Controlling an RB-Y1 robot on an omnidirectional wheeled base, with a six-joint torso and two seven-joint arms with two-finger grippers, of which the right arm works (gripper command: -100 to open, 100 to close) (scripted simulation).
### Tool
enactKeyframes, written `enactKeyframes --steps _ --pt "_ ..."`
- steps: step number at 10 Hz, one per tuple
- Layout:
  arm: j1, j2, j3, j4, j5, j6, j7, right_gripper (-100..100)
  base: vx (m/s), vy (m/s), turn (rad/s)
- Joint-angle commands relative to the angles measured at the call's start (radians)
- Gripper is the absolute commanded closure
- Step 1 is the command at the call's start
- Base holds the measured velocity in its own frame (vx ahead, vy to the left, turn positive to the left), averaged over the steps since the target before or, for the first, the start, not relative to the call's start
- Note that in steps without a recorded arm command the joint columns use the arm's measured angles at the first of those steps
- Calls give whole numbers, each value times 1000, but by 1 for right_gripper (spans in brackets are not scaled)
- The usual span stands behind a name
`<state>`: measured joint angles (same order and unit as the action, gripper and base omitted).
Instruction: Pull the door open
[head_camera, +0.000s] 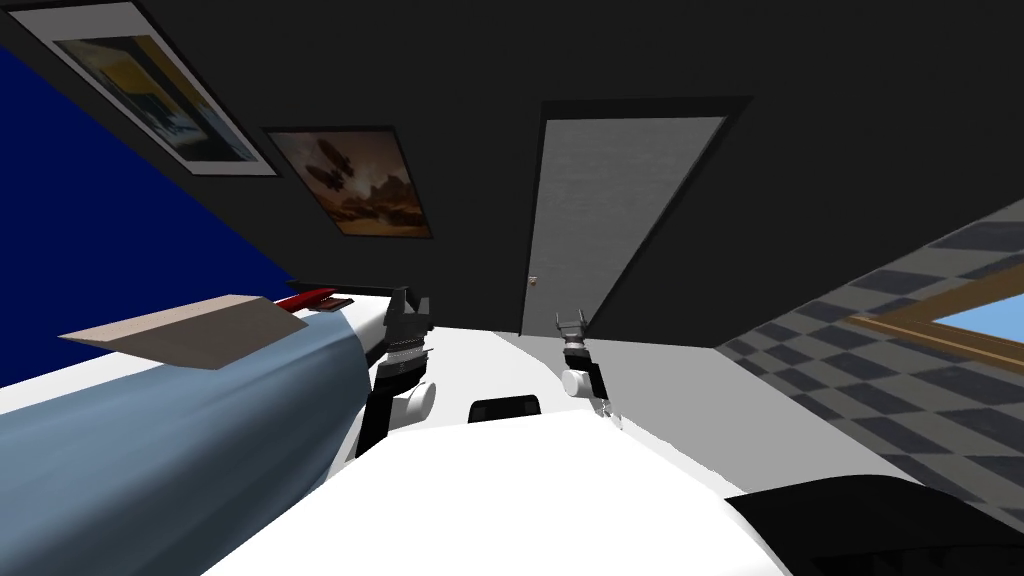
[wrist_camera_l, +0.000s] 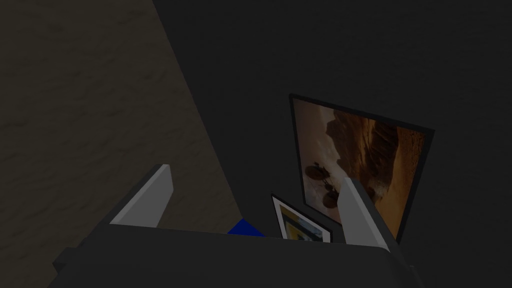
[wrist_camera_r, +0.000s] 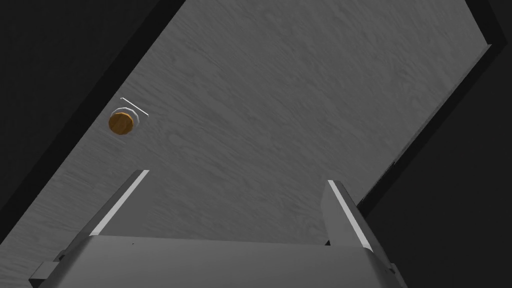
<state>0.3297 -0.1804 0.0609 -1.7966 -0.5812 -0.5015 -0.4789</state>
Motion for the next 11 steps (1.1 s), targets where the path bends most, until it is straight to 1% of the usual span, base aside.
enactKeyframes --steps 1,11 --pt "-18 -6 1 35 -29 1 -26 -100 108 15 73" --pt "-85 -49 -1 182 -201 28 -168 -100 103 3 71"
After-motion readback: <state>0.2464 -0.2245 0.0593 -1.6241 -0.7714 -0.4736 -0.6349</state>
